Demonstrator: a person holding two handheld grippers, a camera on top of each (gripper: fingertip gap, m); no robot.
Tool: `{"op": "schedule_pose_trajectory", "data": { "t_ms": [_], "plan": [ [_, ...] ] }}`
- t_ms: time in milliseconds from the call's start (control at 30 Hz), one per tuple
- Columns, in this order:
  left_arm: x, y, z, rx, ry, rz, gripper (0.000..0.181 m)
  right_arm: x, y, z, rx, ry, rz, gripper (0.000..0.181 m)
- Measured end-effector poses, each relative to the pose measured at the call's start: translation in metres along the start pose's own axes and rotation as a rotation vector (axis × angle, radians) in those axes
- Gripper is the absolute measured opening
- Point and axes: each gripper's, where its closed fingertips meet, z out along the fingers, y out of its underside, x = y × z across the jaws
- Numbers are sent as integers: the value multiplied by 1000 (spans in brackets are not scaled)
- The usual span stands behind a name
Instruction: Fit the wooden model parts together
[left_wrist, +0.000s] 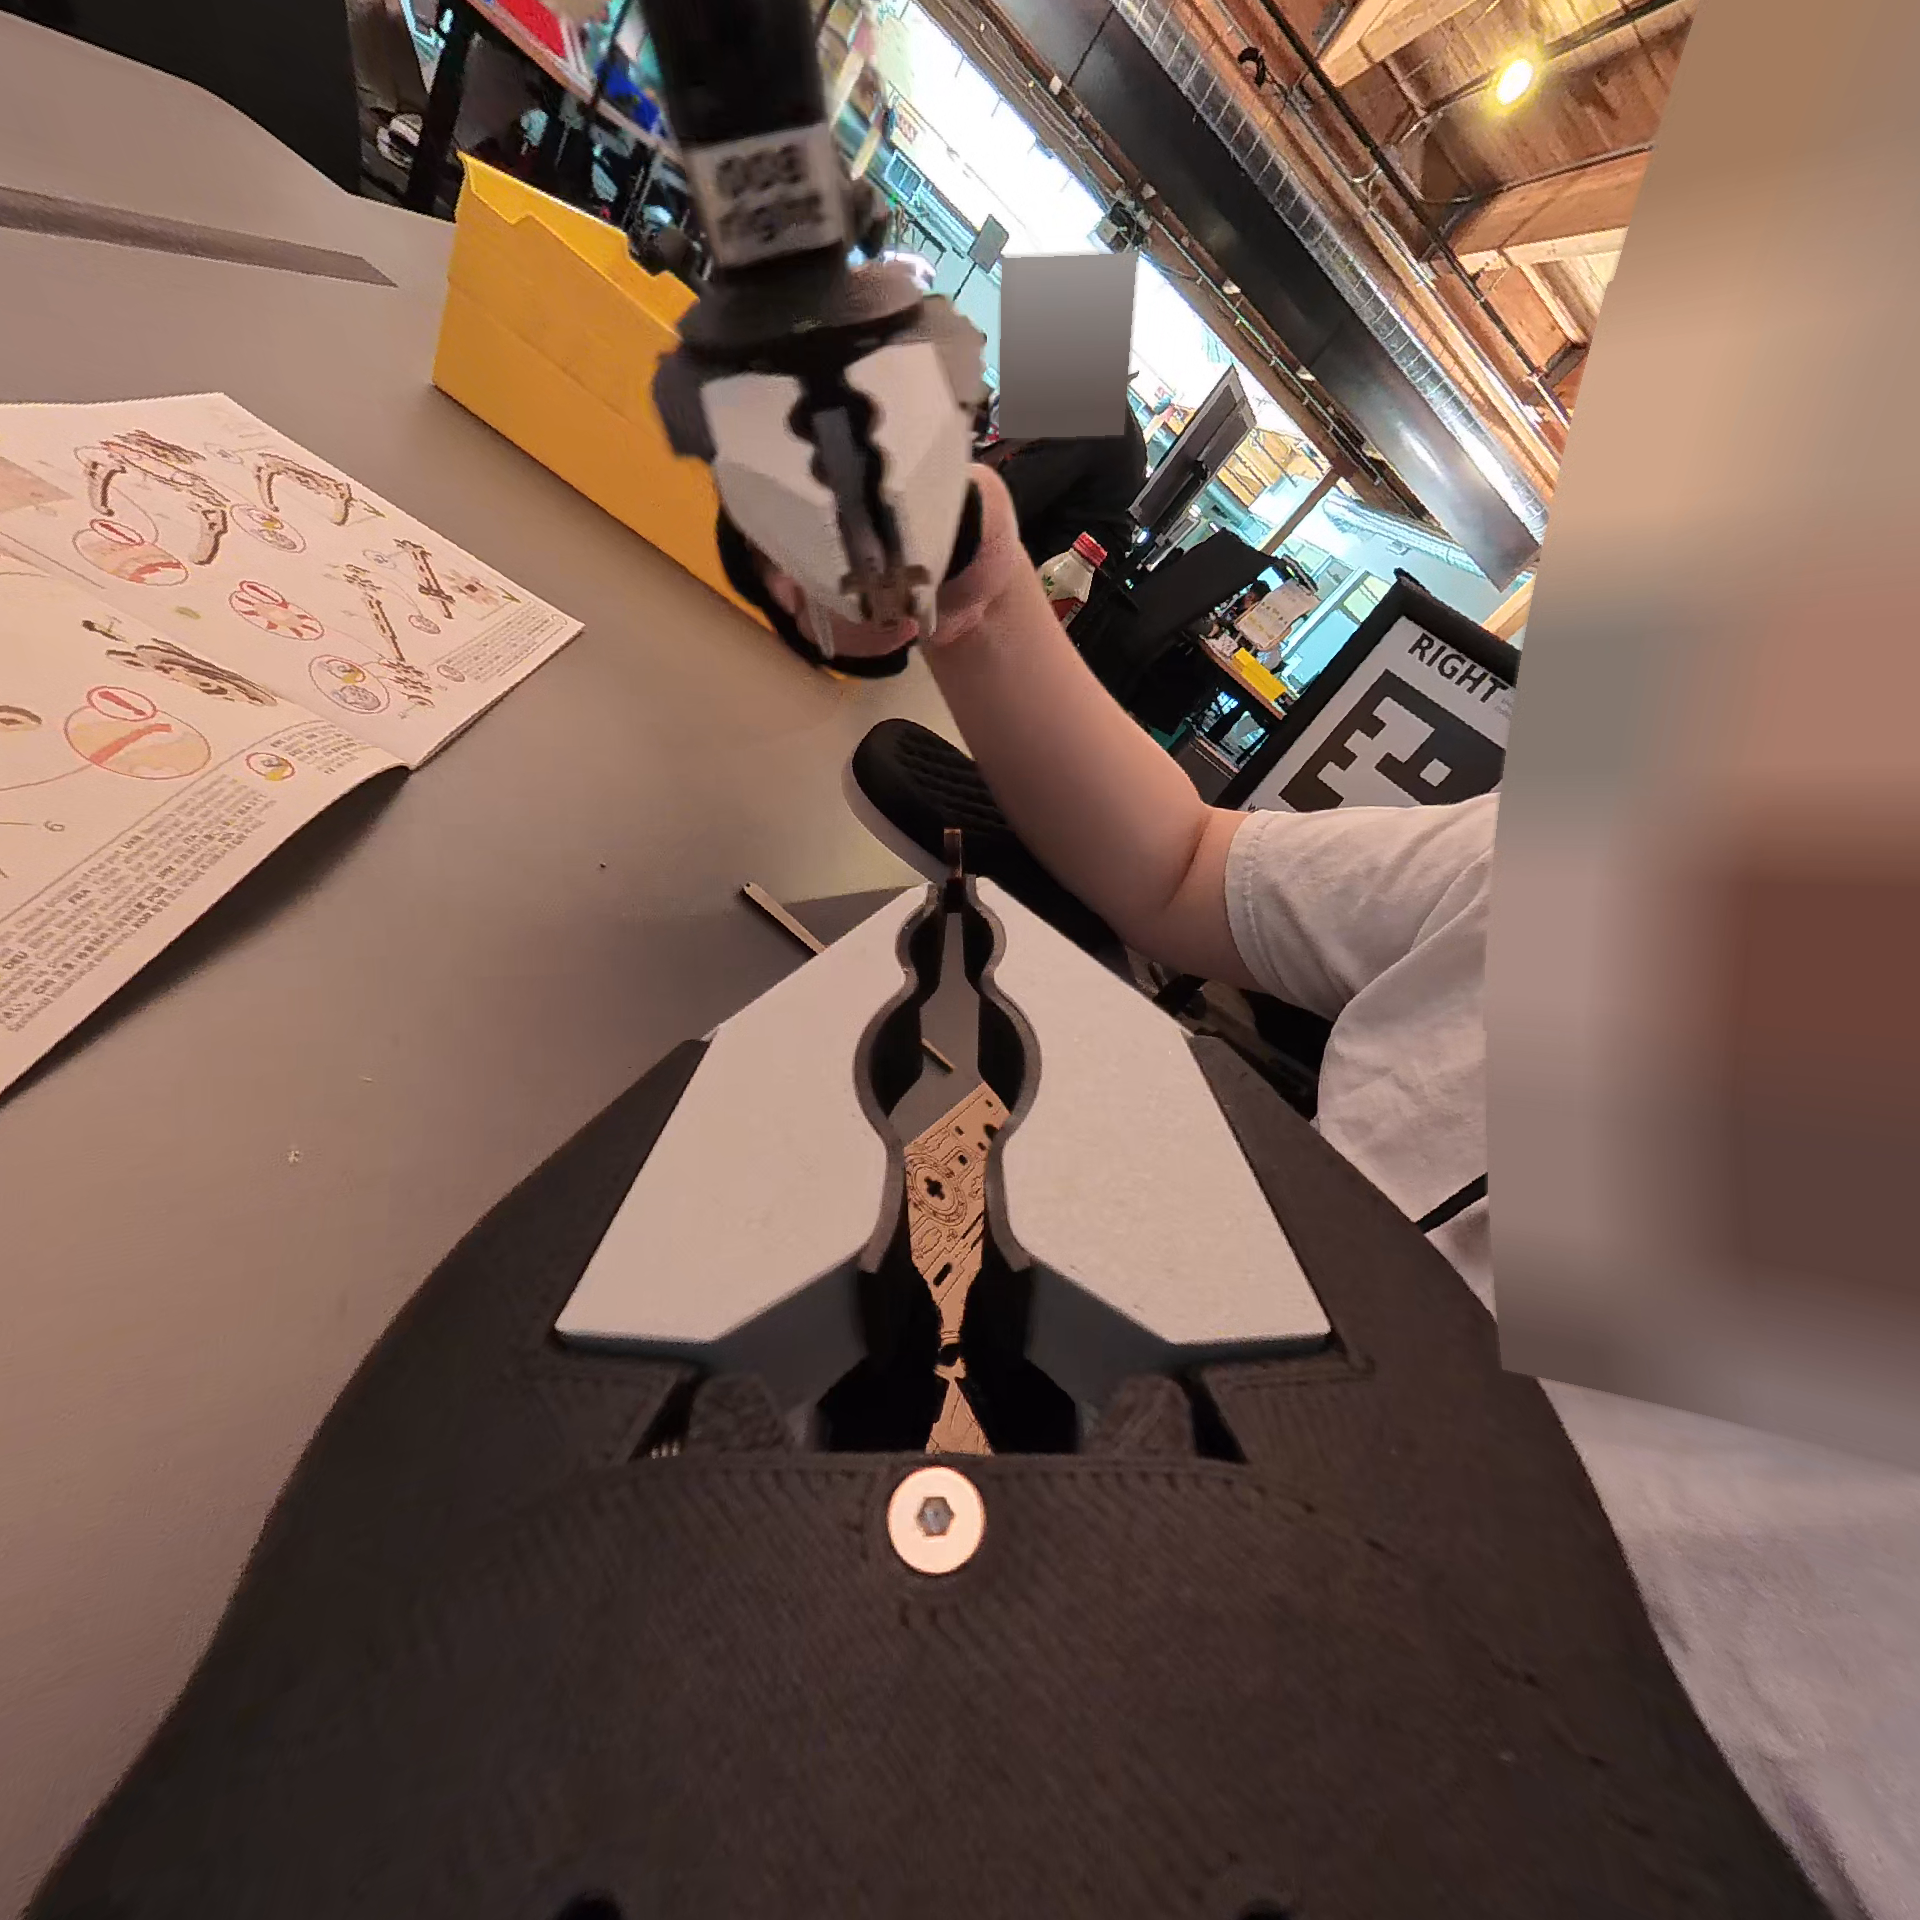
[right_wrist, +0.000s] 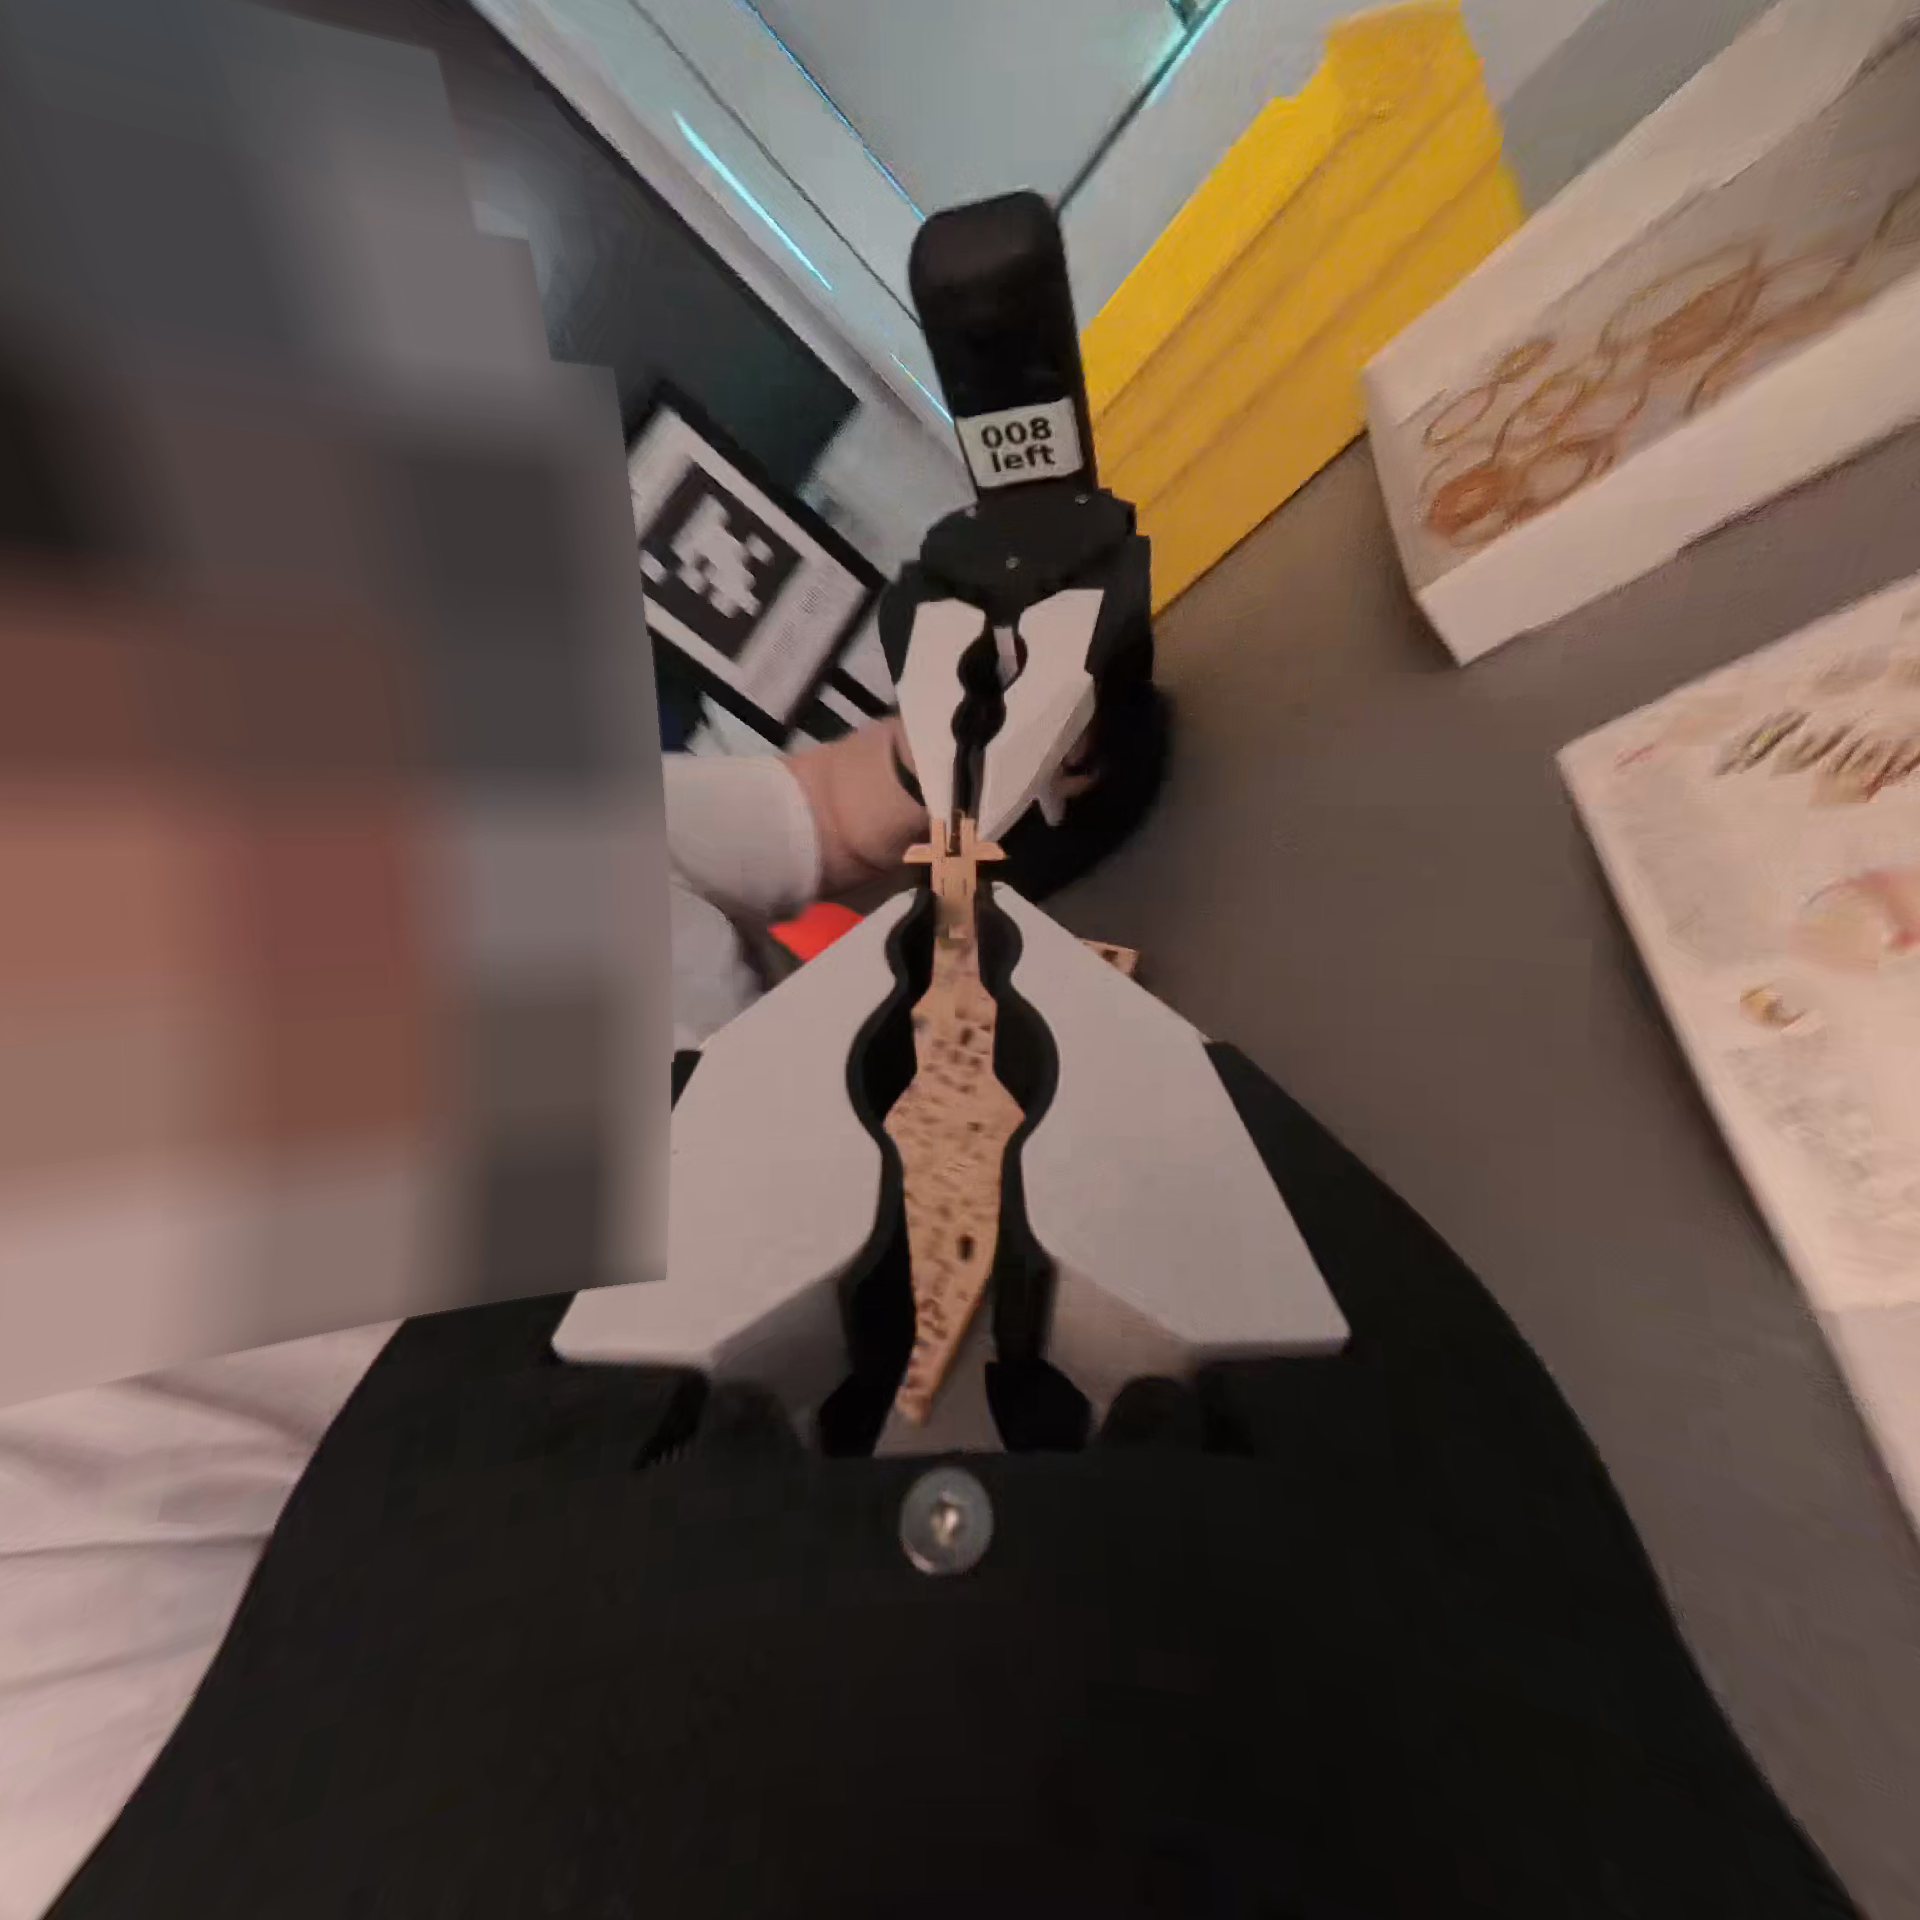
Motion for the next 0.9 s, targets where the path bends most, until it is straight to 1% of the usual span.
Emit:
{"op": "schedule_pose_trajectory", "data": {
  "t_ms": [33,100,167,300,367,500,633,733,900],
  "plan": [
    [-1,0,0,-2,-5,1,0,-4,1,0,-29,44,-93,6],
    [-6,2,-1,-17,-36,-7,0,-5,8,-1,-115,159,-248,7],
    [-15,6,-3,-37,-78,-18,0,2,18,-2,-201,265,-340,6],
    [-17,7,-2,-37,-73,-28,0,13,43,4,-373,363,-336,7],
    [-17,9,-2,-58,-90,-1,0,11,51,11,-415,358,-317,7],
    [-17,17,2,-125,-126,71,0,5,56,20,-447,365,-300,7],
    [-11,21,6,-141,-78,57,0,4,62,25,-485,377,-299,7],
    [-11,24,7,-157,-72,54,0,6,66,28,-515,395,-309,7],
    [-7,29,11,-186,-59,71,0,7,65,31,-508,397,-319,7]
  ]
}}
